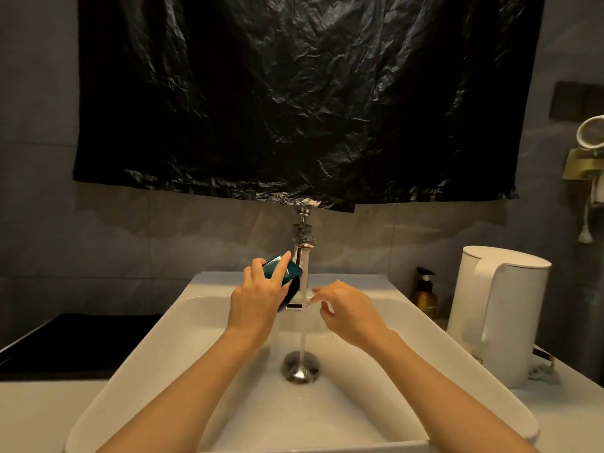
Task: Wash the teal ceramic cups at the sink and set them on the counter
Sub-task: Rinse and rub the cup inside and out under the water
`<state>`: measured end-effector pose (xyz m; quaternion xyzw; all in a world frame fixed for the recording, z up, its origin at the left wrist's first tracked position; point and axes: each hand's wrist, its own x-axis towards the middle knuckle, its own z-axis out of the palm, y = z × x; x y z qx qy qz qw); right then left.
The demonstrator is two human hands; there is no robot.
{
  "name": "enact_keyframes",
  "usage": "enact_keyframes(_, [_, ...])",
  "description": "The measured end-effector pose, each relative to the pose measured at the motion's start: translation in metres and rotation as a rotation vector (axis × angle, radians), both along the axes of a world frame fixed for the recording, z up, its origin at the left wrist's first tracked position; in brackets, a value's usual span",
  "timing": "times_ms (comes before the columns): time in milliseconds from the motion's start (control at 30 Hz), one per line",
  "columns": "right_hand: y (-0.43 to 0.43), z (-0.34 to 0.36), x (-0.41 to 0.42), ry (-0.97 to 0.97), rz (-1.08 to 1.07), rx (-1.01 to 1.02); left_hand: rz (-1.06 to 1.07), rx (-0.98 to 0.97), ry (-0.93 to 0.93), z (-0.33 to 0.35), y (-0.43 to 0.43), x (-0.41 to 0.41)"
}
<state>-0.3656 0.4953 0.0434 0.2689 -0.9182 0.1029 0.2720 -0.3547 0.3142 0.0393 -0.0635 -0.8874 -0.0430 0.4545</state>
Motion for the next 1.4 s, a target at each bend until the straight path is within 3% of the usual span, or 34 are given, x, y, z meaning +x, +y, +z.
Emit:
enact_keyframes(133, [-0.003, 0.000, 0.006, 0.021, 0.008, -0.010, -0.196, 0.818, -0.394, -0.006, 0.000, -0.014])
enact_keyframes(200, [-0.010, 0.000, 0.012, 0.036, 0.151, 0.074, -0.290, 1.010, -0.465, -0.011, -0.001, -0.016])
enact_keyframes(367, [-0.027, -0.011, 0.020, -0.248, 0.198, 0.254, -0.452, 1.036, -0.558, -0.009, 0.003, -0.012])
enact_keyframes(533, [-0.018, -0.010, 0.004, 0.053, 0.098, 0.454, -0.552, 1.165, -0.711, -0.002, 0.015, -0.004])
enact_keyframes(700, [-0.023, -0.011, 0.012, -0.003, 0.229, 0.344, -0.585, 1.177, -0.734, -0.002, 0.011, -0.003])
enact_keyframes(833, [-0.022, -0.009, 0.008, 0.091, 0.112, 0.400, -0.569, 1.170, -0.733, -0.001, 0.012, -0.002])
enact_keyframes(933, [-0.026, -0.010, 0.018, -0.056, 0.172, 0.341, -0.540, 1.173, -0.745, -0.006, 0.011, -0.003])
enact_keyframes(1000, [-0.024, -0.010, 0.016, -0.073, 0.195, 0.384, -0.543, 1.151, -0.769, -0.008, 0.012, -0.003])
enact_keyframes(1167, [-0.023, -0.015, 0.007, 0.070, 0.017, 0.532, -0.554, 1.119, -0.728, -0.004, 0.016, -0.005])
enact_keyframes(1300, [-0.029, -0.017, 0.012, -0.040, 0.041, 0.441, -0.491, 1.007, -0.636, -0.012, 0.011, -0.013])
enact_keyframes(1400, [-0.031, -0.018, 0.015, -0.090, 0.136, 0.182, -0.454, 0.940, -0.567, -0.013, 0.004, -0.017])
